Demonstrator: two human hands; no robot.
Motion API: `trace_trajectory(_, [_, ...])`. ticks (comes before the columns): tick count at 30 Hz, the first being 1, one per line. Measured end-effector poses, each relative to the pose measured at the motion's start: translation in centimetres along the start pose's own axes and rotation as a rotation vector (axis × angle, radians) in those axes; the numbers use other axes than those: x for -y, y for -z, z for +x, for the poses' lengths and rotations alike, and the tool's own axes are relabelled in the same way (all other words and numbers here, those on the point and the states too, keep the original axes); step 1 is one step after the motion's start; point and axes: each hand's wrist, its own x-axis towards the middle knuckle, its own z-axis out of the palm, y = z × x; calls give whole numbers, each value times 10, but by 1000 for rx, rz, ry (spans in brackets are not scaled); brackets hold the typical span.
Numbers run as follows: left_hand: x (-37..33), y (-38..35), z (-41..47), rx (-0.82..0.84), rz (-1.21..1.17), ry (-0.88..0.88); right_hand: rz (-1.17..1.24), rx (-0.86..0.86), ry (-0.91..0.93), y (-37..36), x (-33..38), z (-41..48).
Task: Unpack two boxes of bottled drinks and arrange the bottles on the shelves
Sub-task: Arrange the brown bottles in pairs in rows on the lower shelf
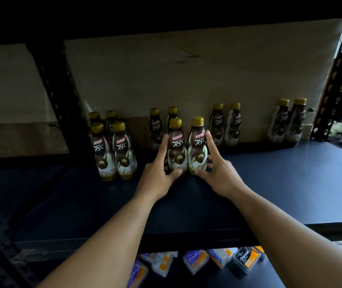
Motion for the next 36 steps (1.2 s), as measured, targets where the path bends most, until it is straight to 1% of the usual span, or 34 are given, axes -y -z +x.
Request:
trace_trajectory(3, [1,0,0,2,-2,13,17,-4,-9,1,1,-1])
trace_trajectory(8, [-1,3,-5,-32,-25,84,39,-3,-50,6,3,-4])
trace_trajectory(11, [-3,8,-15,-45,0,111,38,3,-129,15,5,-13])
trace_trajectory(13, [-6,12,-28,-37,21,147,4,33,-193,23,8,-25])
trace_trajectory(15, [-11,17,-45,-14,38,171,-49,48,-209,31,12,-44])
trace_trajectory(19, [-29,28,-95,114,101,163,-187,36,-159,46,26,-101])
trace_trajectory(21, [-40,31,-131,128,113,130,-295,45,-108,50,30,-135])
trace_trajectory(23, [-49,33,-169,126,107,78,-357,87,-53,52,33,-170])
trace_trajectory(24, [-53,34,-187,128,93,55,-333,113,-52,54,35,-188])
trace_trajectory(26, [-57,33,-220,148,-20,88,-208,206,-146,62,40,-223])
trace_trajectory(28, [-54,30,-250,186,-176,180,-78,373,-273,70,45,-260])
trace_trajectory(29, [-52,29,-266,225,-198,223,-36,451,-327,73,46,-282])
trace_trajectory(30, [-51,28,-282,281,-178,255,-17,490,-354,74,46,-304])
trace_trajectory(31, [-49,27,-297,374,-121,276,-14,495,-371,73,41,-328])
trace_trajectory(32, [-49,28,-310,513,-46,284,-68,509,-381,72,35,-350])
trace_trajectory(33, [-48,28,-322,699,64,267,-179,582,-386,70,31,-371])
trace_trajectory(34, [-50,28,-333,875,163,241,-329,710,-381,66,29,-388])
trace_trajectory(35, [-48,24,-341,1014,248,223,-437,841,-387,62,27,-400])
trace_trajectory(36, [-48,21,-347,1090,292,223,-449,923,-405,57,27,-408])
